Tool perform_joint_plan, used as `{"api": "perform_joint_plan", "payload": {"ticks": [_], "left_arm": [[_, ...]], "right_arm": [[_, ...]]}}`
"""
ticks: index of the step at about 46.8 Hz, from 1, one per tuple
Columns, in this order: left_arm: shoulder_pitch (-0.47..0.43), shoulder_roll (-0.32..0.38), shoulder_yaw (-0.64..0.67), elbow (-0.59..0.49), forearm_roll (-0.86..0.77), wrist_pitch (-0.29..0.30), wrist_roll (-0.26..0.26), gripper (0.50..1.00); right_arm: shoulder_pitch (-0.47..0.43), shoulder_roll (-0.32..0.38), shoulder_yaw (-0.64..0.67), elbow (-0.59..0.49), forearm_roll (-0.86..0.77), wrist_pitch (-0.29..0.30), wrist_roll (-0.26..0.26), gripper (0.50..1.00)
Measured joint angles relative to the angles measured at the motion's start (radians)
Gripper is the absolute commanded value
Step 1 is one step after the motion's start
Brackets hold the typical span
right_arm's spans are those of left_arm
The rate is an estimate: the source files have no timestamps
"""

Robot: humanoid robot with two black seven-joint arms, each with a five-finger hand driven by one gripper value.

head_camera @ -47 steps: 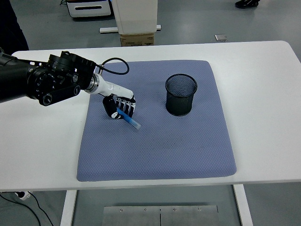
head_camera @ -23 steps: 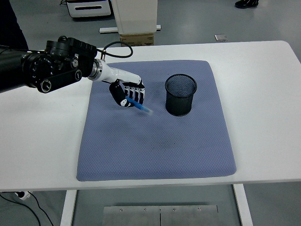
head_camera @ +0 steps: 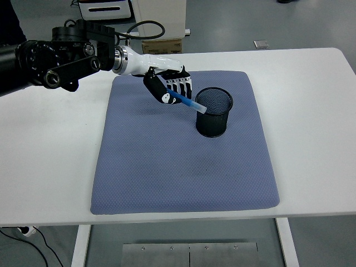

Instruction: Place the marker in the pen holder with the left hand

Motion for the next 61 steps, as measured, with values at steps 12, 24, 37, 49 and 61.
{"api": "perform_joint_plan", "payload": {"ticks": [12, 24, 37, 49, 61], "left_arm": [[0.040, -0.012, -0.099, 0.001, -0.103, 0.010, -0.015, 0.500], [0.083, -0.025, -0.136, 0.003, -0.147, 0.016, -0.030, 0.500], [0.096, -0.013, -0.138, 0.009, -0.199, 0.015, -0.032, 0.500], [0.101, -0.023, -0.139, 0.008, -0.298, 0.016, -0.034, 0.500], [0.148, -0.038, -0.168, 0.007, -0.344, 0.017, -0.035, 0.500]], "right_arm": [[0.000, 0.000, 0.000, 0.000, 0.000, 0.000, 0.000, 1.000], [0.000, 0.000, 0.000, 0.000, 0.000, 0.000, 0.000, 1.000], [0.000, 0.000, 0.000, 0.000, 0.000, 0.000, 0.000, 1.000], [0.000, 0.000, 0.001, 0.000, 0.000, 0.000, 0.000, 1.000], [0.000, 0.000, 0.000, 0.000, 0.000, 0.000, 0.000, 1.000]]}}
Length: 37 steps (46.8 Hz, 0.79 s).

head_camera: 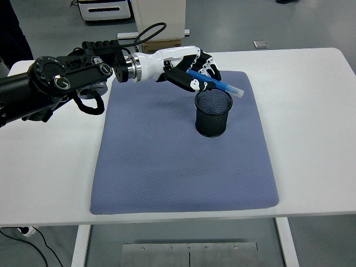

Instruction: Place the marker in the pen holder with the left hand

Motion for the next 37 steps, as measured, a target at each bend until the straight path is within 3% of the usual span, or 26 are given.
{"api": "perform_joint_plan", "payload": {"ticks": [37], "left_arm": [[0.080, 0.009, -0.073, 0.000, -0.117, 0.004, -0.054, 0.500]], "right_arm": [[0.000, 0.000, 0.001, 0.000, 0.000, 0.000, 0.000, 1.000]]}}
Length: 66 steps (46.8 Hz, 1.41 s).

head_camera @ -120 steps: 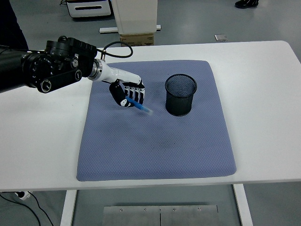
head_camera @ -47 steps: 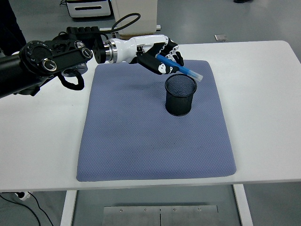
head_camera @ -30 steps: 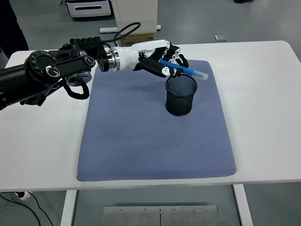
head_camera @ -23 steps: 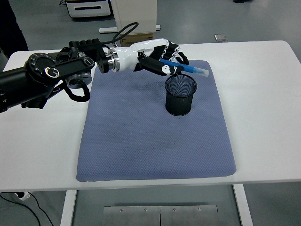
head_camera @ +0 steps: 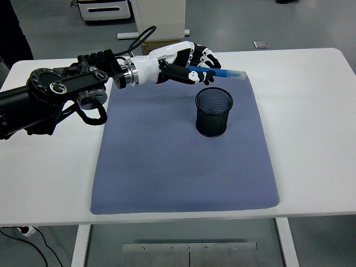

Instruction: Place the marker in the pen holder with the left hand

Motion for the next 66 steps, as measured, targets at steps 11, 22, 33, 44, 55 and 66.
{"api": "perform_joint_plan", "payload": {"ticks": [11, 22, 33, 44, 55, 66], "left_arm": [[0.049, -0.015, -0.042, 0.000, -0.051, 0.024, -0.011, 0.500], [0.084, -0.044, -0.069, 0.000, -0.059, 0.054, -0.042, 0.500], [0.116, -0.075, -0.091, 0.001, -0.093, 0.073, -0.053, 0.500], [0.148, -0.119, -0.098, 0.021, -0.118, 0.080, -0.053, 0.500], [0.173, -0.164, -0.099, 0.060, -0.138, 0.081, -0.052, 0.500], [0.187, -0.202, -0.099, 0.103, -0.143, 0.084, -0.052, 0.500]], "right_arm": [[0.000, 0.000, 0.000, 0.000, 0.000, 0.001, 0.000, 1.000], [0.000, 0.000, 0.000, 0.000, 0.000, 0.001, 0.000, 1.000], [0.000, 0.000, 0.000, 0.000, 0.000, 0.001, 0.000, 1.000], [0.000, 0.000, 0.000, 0.000, 0.000, 0.001, 0.000, 1.000], [0.000, 0.000, 0.000, 0.000, 0.000, 0.000, 0.000, 1.000], [0.000, 0.000, 0.000, 0.000, 0.000, 0.001, 0.000, 1.000]]}}
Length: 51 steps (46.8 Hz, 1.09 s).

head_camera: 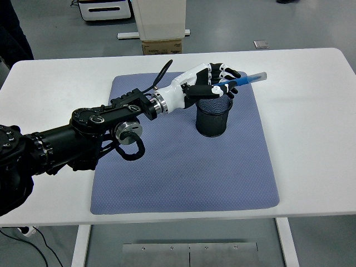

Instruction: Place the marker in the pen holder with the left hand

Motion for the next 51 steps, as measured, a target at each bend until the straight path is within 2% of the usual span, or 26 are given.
{"api": "perform_joint_plan", "payload": {"ticks": [27, 44, 47, 51], "left_arm": [[0.003, -0.007, -0.004, 0.018, -0.002, 0.048, -0.003, 0.500], [0.003, -0.007, -0.004, 0.017, -0.002, 0.050, -0.003, 0.500], [0.003, -0.007, -0.004, 0.016, 0.000, 0.048, -0.003, 0.543], [0.003, -0.007, -0.004, 0.016, 0.000, 0.048, -0.003, 0.663]], "right_arm": [[0.000, 0.000, 0.000, 0.000, 0.000, 0.000, 0.000, 1.000], [0.000, 0.000, 0.000, 0.000, 0.000, 0.000, 0.000, 1.000], [0.000, 0.000, 0.000, 0.000, 0.000, 0.000, 0.000, 1.000], [0.000, 0.000, 0.000, 0.000, 0.000, 0.000, 0.000, 1.000]]}}
